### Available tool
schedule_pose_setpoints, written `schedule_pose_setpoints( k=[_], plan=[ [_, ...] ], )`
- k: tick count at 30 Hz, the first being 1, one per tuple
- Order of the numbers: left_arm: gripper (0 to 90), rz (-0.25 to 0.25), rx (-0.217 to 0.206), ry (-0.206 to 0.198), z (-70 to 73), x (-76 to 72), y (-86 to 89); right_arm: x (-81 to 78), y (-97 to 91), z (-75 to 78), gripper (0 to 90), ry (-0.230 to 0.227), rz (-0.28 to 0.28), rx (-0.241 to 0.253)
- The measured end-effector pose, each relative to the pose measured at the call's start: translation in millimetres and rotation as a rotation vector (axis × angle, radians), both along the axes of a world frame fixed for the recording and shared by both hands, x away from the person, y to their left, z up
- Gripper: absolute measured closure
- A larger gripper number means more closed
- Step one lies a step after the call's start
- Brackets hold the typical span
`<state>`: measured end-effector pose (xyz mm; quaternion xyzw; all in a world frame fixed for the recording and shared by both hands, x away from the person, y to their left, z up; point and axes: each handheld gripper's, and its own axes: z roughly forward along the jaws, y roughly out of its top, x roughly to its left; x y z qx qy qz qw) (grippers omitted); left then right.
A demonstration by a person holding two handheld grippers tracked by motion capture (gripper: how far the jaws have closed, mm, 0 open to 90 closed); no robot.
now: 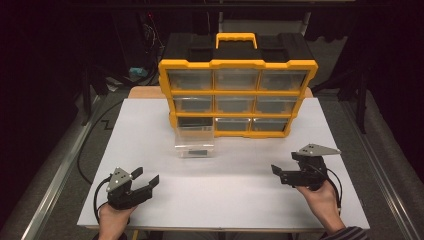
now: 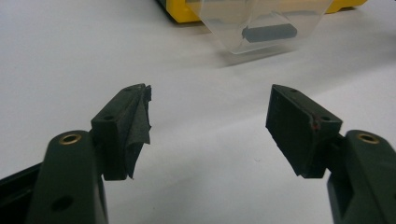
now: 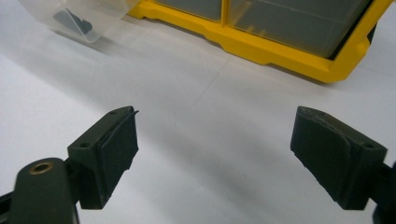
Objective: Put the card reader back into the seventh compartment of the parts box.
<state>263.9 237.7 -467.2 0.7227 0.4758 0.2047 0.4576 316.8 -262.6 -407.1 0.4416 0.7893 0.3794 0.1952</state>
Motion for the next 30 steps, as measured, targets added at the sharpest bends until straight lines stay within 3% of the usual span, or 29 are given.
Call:
schedule_pose_setpoints(
  k=[12,30],
  plan=[
    [31.3,0.000,0.000,-0.001,0.0,-0.1,0.0,-11.9,-12.1,-16.7,14.9,-0.017,-0.001,0.021],
    [31.3,0.001,-0.002,-0.003,0.1,-0.4,0.0,-26.8,-36.7,-34.6,14.8,-0.031,-0.057,0.077]
  ],
)
